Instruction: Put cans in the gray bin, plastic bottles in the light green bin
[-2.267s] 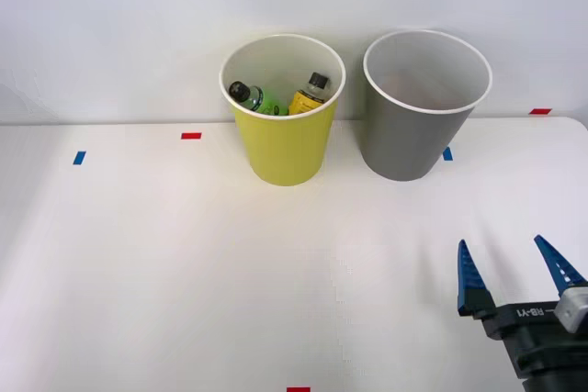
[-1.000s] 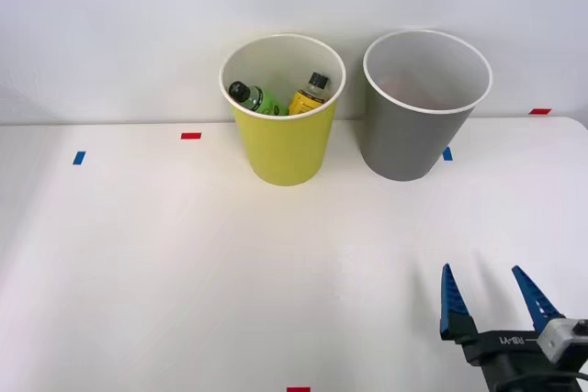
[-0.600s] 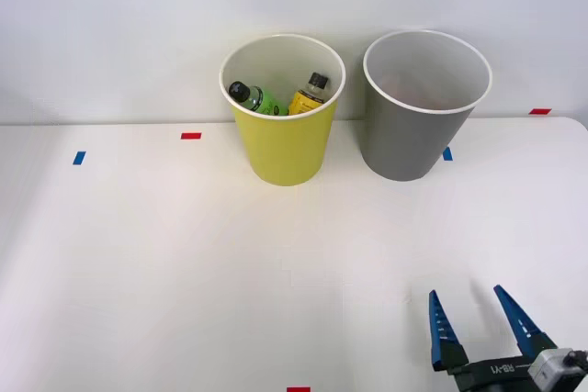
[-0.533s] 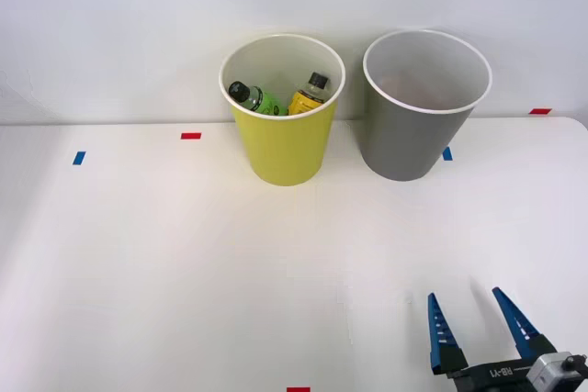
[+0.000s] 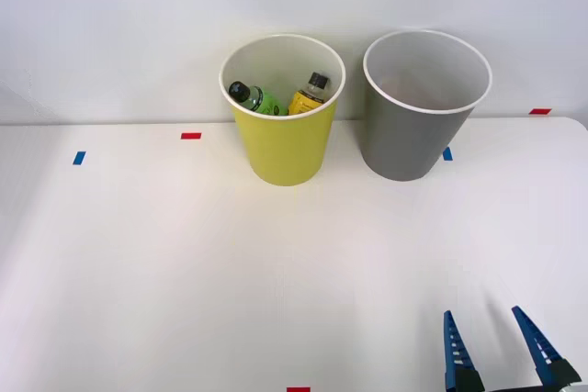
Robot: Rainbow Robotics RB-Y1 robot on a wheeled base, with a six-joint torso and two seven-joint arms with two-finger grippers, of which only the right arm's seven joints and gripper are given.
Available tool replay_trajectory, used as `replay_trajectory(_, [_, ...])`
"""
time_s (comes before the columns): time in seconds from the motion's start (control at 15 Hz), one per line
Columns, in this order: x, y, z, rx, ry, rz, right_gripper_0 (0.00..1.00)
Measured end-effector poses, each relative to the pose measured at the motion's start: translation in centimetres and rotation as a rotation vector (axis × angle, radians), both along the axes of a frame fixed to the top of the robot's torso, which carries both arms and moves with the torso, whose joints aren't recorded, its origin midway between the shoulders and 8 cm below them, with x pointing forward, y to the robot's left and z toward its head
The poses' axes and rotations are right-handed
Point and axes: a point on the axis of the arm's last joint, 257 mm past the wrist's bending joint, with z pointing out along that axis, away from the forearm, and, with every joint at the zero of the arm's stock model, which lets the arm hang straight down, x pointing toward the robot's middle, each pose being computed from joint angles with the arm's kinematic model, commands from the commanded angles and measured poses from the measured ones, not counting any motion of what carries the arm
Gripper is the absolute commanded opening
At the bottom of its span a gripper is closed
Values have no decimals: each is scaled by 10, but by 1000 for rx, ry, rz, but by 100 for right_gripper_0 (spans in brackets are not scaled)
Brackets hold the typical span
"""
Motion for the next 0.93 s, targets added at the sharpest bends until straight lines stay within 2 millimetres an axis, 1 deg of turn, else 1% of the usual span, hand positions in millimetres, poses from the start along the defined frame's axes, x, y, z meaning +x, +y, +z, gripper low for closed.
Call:
replay_trajectory(0.27, [-14,-4,11,4,-11,-21,100])
replay_trajectory(0.93, [-17,-7,14,7,-14,-37,100])
